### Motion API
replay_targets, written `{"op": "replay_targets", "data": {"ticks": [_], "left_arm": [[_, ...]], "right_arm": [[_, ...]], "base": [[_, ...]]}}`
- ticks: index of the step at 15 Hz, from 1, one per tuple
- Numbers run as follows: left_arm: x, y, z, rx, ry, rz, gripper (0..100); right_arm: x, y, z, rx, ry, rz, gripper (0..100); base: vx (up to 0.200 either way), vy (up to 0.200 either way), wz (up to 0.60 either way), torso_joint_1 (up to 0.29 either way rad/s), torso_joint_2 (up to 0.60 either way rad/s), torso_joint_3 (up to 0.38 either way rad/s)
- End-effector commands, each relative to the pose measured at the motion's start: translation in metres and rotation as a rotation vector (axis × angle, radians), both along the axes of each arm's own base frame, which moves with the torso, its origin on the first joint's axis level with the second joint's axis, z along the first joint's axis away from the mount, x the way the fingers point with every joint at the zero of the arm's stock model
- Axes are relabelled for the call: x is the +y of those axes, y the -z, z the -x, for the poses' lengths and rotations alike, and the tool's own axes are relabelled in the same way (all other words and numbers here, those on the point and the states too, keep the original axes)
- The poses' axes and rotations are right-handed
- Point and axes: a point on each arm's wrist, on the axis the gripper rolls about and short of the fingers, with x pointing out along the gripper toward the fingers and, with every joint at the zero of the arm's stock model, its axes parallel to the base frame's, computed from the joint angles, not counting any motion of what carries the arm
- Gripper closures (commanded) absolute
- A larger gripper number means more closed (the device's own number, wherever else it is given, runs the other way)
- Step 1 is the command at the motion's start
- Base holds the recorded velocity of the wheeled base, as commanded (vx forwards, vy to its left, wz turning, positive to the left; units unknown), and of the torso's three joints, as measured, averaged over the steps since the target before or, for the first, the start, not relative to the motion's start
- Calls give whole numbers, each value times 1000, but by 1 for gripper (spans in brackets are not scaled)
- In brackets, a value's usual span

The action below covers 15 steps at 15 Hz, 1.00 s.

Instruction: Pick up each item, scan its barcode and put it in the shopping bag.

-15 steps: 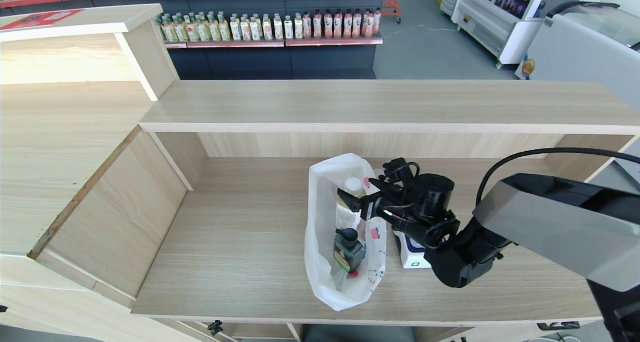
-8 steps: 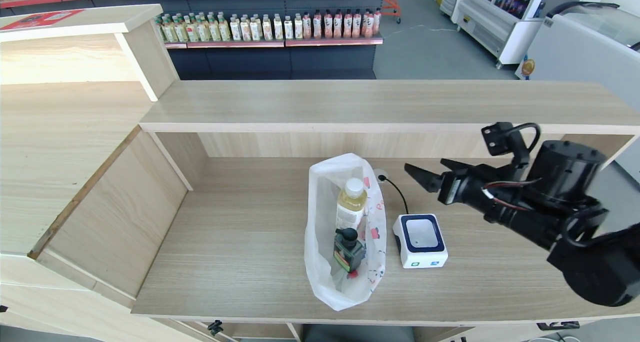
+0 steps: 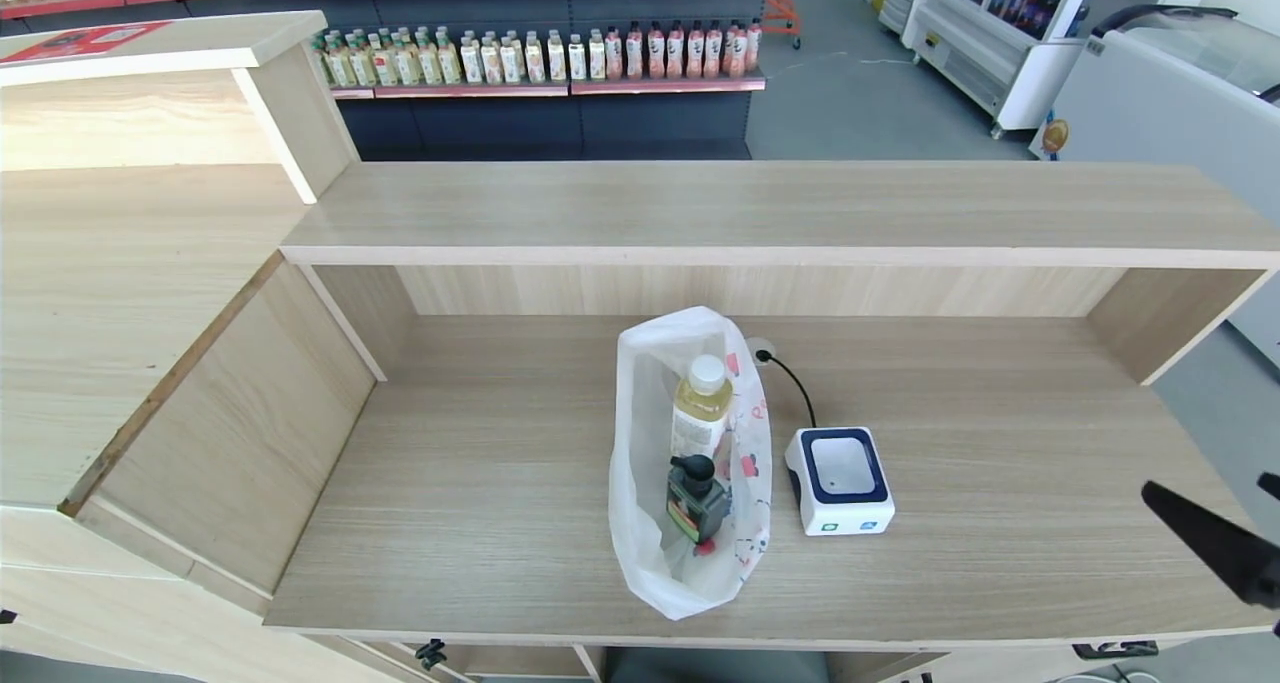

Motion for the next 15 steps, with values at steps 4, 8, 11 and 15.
{"op": "replay_targets", "data": {"ticks": [4, 8, 11, 15], "left_arm": [[0, 0, 0, 0, 0, 0, 0], [0, 0, 0, 0, 0, 0, 0], [0, 0, 0, 0, 0, 0, 0], [0, 0, 0, 0, 0, 0, 0]], "right_arm": [[-7, 90, 99, -43, 124, 74, 0], [-7, 90, 102, -87, 117, 85, 0], [-7, 90, 102, -87, 117, 83, 0], [-7, 90, 102, -87, 117, 82, 0]], "base": [[0, 0, 0, 0, 0, 0], [0, 0, 0, 0, 0, 0], [0, 0, 0, 0, 0, 0], [0, 0, 0, 0, 0, 0]]}}
